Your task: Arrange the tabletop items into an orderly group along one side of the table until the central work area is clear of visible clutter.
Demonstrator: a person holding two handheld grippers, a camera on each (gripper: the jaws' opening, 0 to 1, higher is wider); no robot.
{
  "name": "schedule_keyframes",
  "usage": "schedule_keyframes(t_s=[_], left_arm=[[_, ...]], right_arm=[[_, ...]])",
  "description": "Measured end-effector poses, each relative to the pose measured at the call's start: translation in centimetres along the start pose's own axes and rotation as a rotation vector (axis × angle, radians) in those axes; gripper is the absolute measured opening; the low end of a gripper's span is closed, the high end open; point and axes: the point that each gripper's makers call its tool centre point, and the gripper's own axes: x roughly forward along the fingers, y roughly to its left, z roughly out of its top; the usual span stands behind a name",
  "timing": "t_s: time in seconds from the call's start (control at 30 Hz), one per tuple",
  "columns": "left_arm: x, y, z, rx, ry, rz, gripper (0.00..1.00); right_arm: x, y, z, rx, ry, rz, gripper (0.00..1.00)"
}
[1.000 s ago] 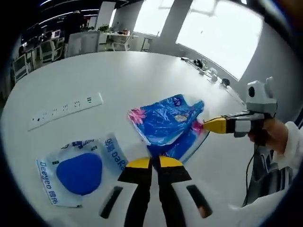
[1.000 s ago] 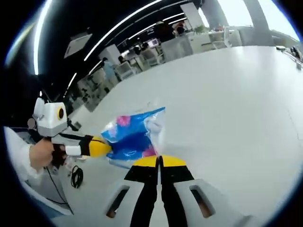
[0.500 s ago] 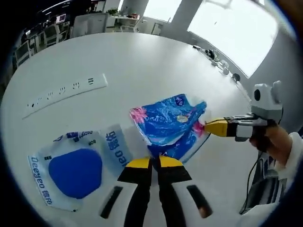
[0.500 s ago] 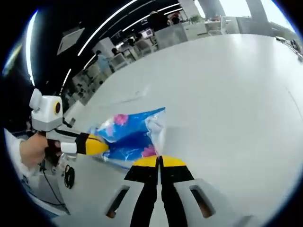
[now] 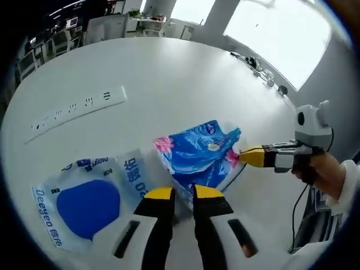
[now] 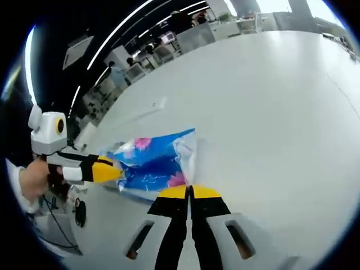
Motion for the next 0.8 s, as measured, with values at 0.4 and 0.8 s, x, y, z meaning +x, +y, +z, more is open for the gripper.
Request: schedule_keyframes(t_s=[0.4,0.8], left_arm=[[-0.8,-0.1,0.6,0.047,-0.028,0.006,0.19],[-2.1,0.2,0.9,0.061,-0.048,0.009,0.20]], right_arm=[[0.4,0.3,-0.4,-0.013,0.008,0.001,0.00],[0.6,0.3,-0.7,0.015,-0.014,-0.023,0.08]])
